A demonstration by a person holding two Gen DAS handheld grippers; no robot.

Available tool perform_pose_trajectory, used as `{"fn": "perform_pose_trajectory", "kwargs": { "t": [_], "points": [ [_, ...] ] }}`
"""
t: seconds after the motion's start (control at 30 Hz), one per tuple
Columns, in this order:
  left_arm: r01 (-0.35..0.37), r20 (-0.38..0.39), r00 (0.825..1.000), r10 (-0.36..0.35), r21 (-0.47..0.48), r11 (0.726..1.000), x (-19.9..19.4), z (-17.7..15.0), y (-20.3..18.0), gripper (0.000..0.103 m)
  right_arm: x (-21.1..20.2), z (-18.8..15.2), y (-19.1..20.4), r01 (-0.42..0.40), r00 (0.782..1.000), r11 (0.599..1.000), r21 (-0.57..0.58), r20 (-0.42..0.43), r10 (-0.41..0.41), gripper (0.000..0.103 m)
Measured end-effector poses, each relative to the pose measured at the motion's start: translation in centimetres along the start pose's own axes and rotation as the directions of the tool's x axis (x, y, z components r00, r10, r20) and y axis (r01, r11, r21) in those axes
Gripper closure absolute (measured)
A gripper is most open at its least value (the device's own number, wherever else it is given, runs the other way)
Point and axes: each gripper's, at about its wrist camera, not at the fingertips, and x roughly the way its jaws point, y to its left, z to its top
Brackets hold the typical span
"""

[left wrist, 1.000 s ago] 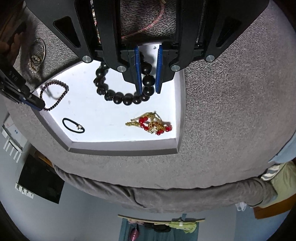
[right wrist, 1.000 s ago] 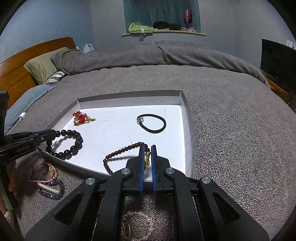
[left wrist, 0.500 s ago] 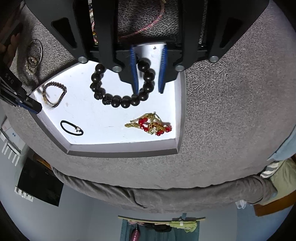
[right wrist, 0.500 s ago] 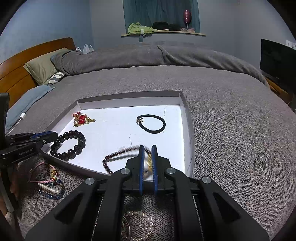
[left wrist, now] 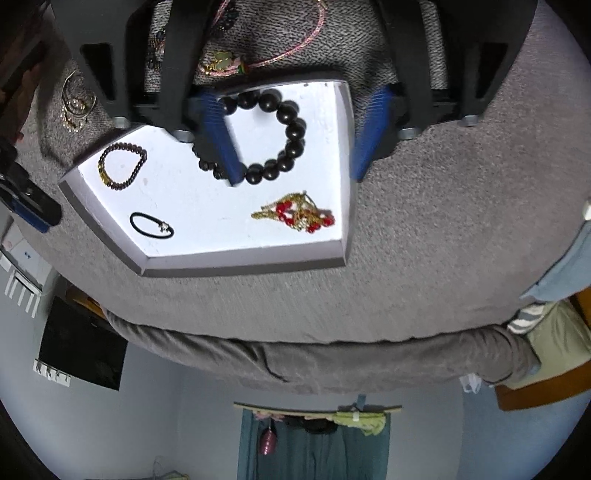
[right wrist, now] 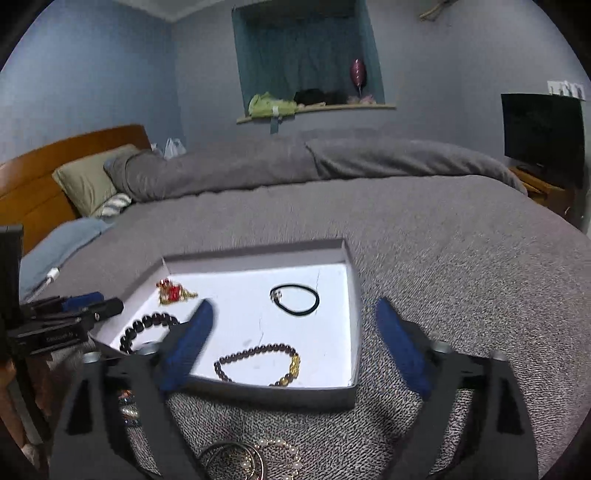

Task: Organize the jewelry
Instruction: 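Withdraw both tools from the tray toward the remaining bracelets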

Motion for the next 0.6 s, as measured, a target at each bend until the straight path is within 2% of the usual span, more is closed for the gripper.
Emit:
{"fn": "perform_pose_trajectory", "kwargs": {
  "t": [0.03, 0.17, 0.23, 0.43, 0.6],
  "points": [
    [-0.003, 0.013, 1.0, 0.003, 0.0, 1.0, -0.3, 0.0, 0.1, 0.025, -0.1, 0.0, -0.1, 0.004, 1.0, 1.0, 0.004, 0.006, -0.004, 0.005],
    [-0.035, 0.054, 0.998, 0.035, 0.001, 0.999, -1.3, 0.1, 0.1, 0.019, -0.3, 0.1, -0.6, 0.033, 0.999, 0.999, 0.018, 0.018, -0.034, 0.005],
    [-0.048, 0.072, 0.996, 0.049, -0.009, 0.999, -1.8, 0.0, 0.5, 0.011, -0.5, 0.0, -0.9, 0.041, 0.999, 0.999, 0.022, 0.016, -0.041, 0.005],
    [-0.082, 0.109, 0.991, 0.084, -0.021, 0.996, -3.2, -1.0, 1.5, 0.011, -2.3, -0.3, -1.6, 0.079, 0.996, 0.996, 0.028, 0.047, -0.08, 0.005],
    [-0.11, 0.107, 0.988, 0.112, -0.022, 0.994, -3.9, -2.0, 2.0, 0.01, -3.5, -0.8, -2.3, 0.101, 0.993, 0.994, 0.043, 0.059, -0.103, 0.005]
  ]
}}
